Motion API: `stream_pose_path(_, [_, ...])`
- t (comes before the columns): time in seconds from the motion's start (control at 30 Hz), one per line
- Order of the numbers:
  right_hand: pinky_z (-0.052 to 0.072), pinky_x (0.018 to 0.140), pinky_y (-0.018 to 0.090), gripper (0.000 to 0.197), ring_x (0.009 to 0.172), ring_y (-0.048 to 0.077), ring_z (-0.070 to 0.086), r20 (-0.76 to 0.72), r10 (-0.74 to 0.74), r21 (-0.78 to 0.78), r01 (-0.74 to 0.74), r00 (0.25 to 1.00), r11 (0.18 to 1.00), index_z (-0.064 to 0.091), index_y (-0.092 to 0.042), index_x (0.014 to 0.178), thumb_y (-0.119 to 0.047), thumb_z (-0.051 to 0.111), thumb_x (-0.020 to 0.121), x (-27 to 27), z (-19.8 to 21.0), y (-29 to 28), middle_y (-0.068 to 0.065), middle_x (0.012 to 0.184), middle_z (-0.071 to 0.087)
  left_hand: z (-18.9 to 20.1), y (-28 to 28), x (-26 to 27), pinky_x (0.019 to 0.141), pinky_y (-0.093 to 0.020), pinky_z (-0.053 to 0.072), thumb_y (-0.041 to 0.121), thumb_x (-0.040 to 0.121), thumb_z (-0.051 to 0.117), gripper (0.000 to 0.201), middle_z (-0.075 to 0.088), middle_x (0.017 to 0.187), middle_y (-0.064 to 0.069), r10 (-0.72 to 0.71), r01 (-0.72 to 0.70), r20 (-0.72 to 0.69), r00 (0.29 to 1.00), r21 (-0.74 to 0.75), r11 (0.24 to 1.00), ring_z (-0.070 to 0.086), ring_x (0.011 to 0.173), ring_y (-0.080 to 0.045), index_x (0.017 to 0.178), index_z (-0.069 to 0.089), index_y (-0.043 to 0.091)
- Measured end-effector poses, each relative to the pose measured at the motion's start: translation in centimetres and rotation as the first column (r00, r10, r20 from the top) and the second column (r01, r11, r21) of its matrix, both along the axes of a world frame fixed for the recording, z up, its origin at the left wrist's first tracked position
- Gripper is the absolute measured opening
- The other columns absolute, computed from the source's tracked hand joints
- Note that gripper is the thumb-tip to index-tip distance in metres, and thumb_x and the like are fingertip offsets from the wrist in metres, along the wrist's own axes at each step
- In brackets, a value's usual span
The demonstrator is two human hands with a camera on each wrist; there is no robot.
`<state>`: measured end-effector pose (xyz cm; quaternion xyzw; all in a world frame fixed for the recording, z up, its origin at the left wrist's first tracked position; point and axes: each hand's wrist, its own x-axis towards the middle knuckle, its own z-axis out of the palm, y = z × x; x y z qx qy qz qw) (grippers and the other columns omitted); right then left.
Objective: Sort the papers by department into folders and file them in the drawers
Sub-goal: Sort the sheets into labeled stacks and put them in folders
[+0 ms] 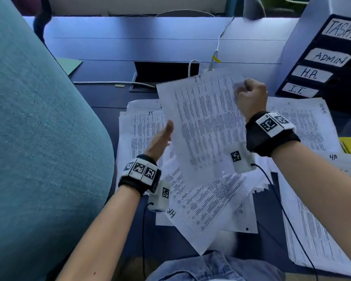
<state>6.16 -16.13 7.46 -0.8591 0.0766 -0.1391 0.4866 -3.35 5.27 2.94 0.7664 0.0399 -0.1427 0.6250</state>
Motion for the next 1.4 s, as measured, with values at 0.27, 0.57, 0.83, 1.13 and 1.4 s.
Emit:
stream_pose_path(0.27, [0.047, 0.074, 0.034, 0.013, 0.083, 0.020, 0.054, -0.207, 0.267, 0.265, -0.208, 0.941, 0.941, 0.057, -0.016, 0.082, -0.005, 0.063, 0.081, 1.7, -2.3, 4.0, 0.002, 0.079, 0.057, 1.7, 3.6, 5.1, 0.063, -0.023, 0.048, 0.030, 0.095, 0.042, 0.033, 0.064, 0.091, -0.013, 0.557, -0.623, 0.303, 0.773, 0.197, 0.757, 0.060, 0.084, -0.027, 0.092, 0.062, 0.003])
stream_pose_path(0.57, [0.033, 0.103, 0.033, 0.088, 0.130, 0.026, 0.039, -0.755, 0.416, -0.202, -0.783, 0.507, 0.588, 0.027, -0.010, 0.144, -0.031, 0.076, 0.074, -0.8, -5.8, 9.9, 0.008, 0.143, 0.040, 2.3, 7.0, 7.0, 0.066, -0.031, 0.037, 0.019, 0.100, 0.033, 0.034, 0.065, 0.098, -0.020, 0.597, -0.827, 0.582, 0.551, 0.287, 0.484, 0.060, 0.089, -0.032, 0.098, 0.058, -0.004])
stream_pose_path(0.83, [0.028, 0.051, 0.021, 0.032, 0.068, 0.015, 0.047, -0.754, 0.507, -0.193, -0.879, 0.418, 0.437, 0.056, -0.015, 0.072, -0.043, 0.070, 0.078, -0.9, -6.1, 10.4, 0.000, 0.071, 0.052, 1.1, 7.6, 7.1, 0.064, -0.025, 0.034, 0.014, 0.098, 0.037, 0.026, 0.065, 0.097, -0.017, 0.611, -0.806, 0.527, 0.591, 0.342, 0.483, 0.059, 0.089, -0.031, 0.096, 0.057, -0.001])
stream_pose_path(1.13, [0.016, 0.045, 0.022, 0.053, 0.045, 0.011, 0.022, -0.653, 0.649, -0.026, -0.868, 0.391, 0.496, 0.030, -0.017, 0.051, -0.043, 0.063, 0.083, -1.2, -5.2, 8.0, -0.001, 0.052, 0.025, -2.8, 6.6, 5.3, 0.081, -0.034, 0.040, 0.019, 0.096, 0.046, 0.024, 0.056, 0.121, -0.024, 0.607, -0.488, 0.000, 0.795, 0.595, 0.639, 0.051, 0.104, -0.038, 0.084, 0.058, 0.002])
stream_pose_path(1.4, [0.040, 0.068, 0.025, 0.033, 0.072, 0.013, 0.053, -0.760, 0.583, -0.009, -0.901, 0.288, 0.433, 0.059, -0.017, 0.088, -0.045, 0.071, 0.075, -2.0, -5.3, 6.4, -0.003, 0.080, 0.059, -4.8, 6.4, 3.2, 0.104, -0.043, 0.031, 0.007, 0.082, 0.058, 0.056, 0.037, 0.136, -0.018, 0.651, -0.465, -0.020, 0.759, 0.683, 0.563, 0.033, 0.128, -0.033, 0.132, 0.035, 0.005])
